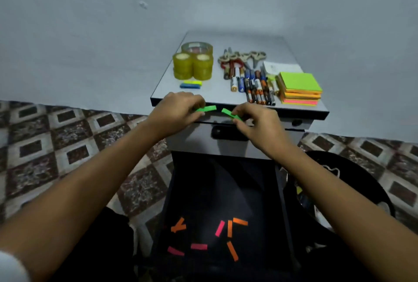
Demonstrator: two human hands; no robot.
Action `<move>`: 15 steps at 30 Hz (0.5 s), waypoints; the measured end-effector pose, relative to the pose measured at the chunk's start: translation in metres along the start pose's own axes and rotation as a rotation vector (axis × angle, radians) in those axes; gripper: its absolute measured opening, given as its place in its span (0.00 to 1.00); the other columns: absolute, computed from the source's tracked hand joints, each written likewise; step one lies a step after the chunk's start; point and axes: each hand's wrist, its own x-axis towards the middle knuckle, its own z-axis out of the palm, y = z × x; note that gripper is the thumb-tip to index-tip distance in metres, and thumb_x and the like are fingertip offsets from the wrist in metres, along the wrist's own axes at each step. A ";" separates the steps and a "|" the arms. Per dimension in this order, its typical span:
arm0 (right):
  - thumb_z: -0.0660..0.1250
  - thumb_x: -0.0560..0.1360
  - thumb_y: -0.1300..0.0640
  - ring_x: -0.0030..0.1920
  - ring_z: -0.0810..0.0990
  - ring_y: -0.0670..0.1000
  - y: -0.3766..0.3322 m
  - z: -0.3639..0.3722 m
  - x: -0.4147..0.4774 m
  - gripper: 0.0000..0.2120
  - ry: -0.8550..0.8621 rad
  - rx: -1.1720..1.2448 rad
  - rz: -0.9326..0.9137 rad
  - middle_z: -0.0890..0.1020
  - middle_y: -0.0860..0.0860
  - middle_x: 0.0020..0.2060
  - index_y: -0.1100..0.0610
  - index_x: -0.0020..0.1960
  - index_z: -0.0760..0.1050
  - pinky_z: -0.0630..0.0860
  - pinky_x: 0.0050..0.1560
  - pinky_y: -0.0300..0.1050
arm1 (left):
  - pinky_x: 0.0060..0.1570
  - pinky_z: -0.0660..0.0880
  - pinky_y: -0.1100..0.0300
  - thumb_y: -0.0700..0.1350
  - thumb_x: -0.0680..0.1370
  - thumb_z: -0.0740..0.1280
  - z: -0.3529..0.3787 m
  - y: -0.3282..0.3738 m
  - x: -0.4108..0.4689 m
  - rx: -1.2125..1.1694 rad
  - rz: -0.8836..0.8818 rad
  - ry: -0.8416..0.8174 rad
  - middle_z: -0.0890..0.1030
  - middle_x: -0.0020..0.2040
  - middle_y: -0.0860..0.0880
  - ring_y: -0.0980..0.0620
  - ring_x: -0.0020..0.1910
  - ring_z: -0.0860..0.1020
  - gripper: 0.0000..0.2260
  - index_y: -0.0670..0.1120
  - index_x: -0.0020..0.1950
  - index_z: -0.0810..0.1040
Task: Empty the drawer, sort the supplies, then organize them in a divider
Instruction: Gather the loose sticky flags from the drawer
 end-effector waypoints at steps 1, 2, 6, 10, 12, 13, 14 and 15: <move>0.69 0.73 0.61 0.44 0.79 0.51 -0.004 -0.004 0.007 0.07 0.004 -0.003 -0.011 0.81 0.54 0.43 0.59 0.51 0.79 0.76 0.47 0.47 | 0.47 0.73 0.51 0.47 0.76 0.68 -0.003 -0.003 0.007 -0.017 0.000 0.019 0.81 0.47 0.44 0.43 0.48 0.78 0.08 0.43 0.50 0.79; 0.69 0.73 0.61 0.45 0.79 0.52 -0.006 -0.007 0.014 0.07 0.010 -0.012 -0.020 0.82 0.55 0.43 0.59 0.51 0.79 0.76 0.48 0.47 | 0.46 0.73 0.51 0.46 0.76 0.68 -0.007 -0.005 0.014 -0.033 -0.003 0.035 0.81 0.46 0.44 0.43 0.48 0.78 0.07 0.43 0.49 0.79; 0.68 0.74 0.61 0.46 0.80 0.51 -0.008 -0.013 0.038 0.07 -0.009 -0.030 -0.031 0.82 0.54 0.44 0.58 0.52 0.79 0.76 0.48 0.46 | 0.44 0.73 0.55 0.44 0.75 0.70 -0.006 -0.009 0.034 -0.139 -0.051 -0.054 0.81 0.45 0.45 0.47 0.45 0.78 0.06 0.42 0.48 0.81; 0.68 0.74 0.60 0.46 0.80 0.53 -0.006 -0.011 0.057 0.07 -0.046 -0.075 -0.021 0.83 0.54 0.44 0.58 0.52 0.79 0.77 0.49 0.51 | 0.42 0.69 0.64 0.43 0.73 0.72 -0.007 -0.011 0.041 -0.279 -0.128 -0.075 0.82 0.45 0.45 0.52 0.44 0.77 0.06 0.42 0.48 0.83; 0.67 0.74 0.60 0.46 0.80 0.53 -0.006 -0.010 0.065 0.08 -0.076 -0.092 -0.033 0.82 0.54 0.45 0.58 0.52 0.79 0.77 0.49 0.50 | 0.41 0.69 0.70 0.43 0.73 0.72 -0.007 -0.013 0.040 -0.311 -0.143 -0.080 0.81 0.47 0.47 0.53 0.45 0.76 0.08 0.42 0.50 0.83; 0.67 0.74 0.60 0.47 0.79 0.52 -0.006 -0.009 0.068 0.08 -0.096 -0.106 -0.047 0.82 0.54 0.45 0.58 0.53 0.79 0.76 0.49 0.49 | 0.40 0.68 0.74 0.43 0.73 0.72 -0.007 -0.013 0.040 -0.327 -0.155 -0.078 0.81 0.48 0.48 0.55 0.46 0.76 0.09 0.42 0.51 0.83; 0.67 0.75 0.60 0.47 0.79 0.52 -0.006 -0.008 0.071 0.08 -0.119 -0.119 -0.062 0.82 0.54 0.46 0.58 0.53 0.79 0.76 0.49 0.47 | 0.40 0.67 0.77 0.43 0.73 0.72 -0.007 -0.014 0.039 -0.342 -0.168 -0.071 0.80 0.49 0.49 0.55 0.47 0.75 0.10 0.42 0.53 0.82; 0.67 0.75 0.60 0.48 0.79 0.52 -0.006 -0.006 0.075 0.08 -0.147 -0.125 -0.071 0.82 0.54 0.47 0.58 0.53 0.78 0.76 0.49 0.46 | 0.42 0.68 0.77 0.43 0.73 0.72 -0.008 -0.016 0.038 -0.354 -0.183 -0.056 0.80 0.50 0.50 0.56 0.47 0.75 0.11 0.43 0.54 0.81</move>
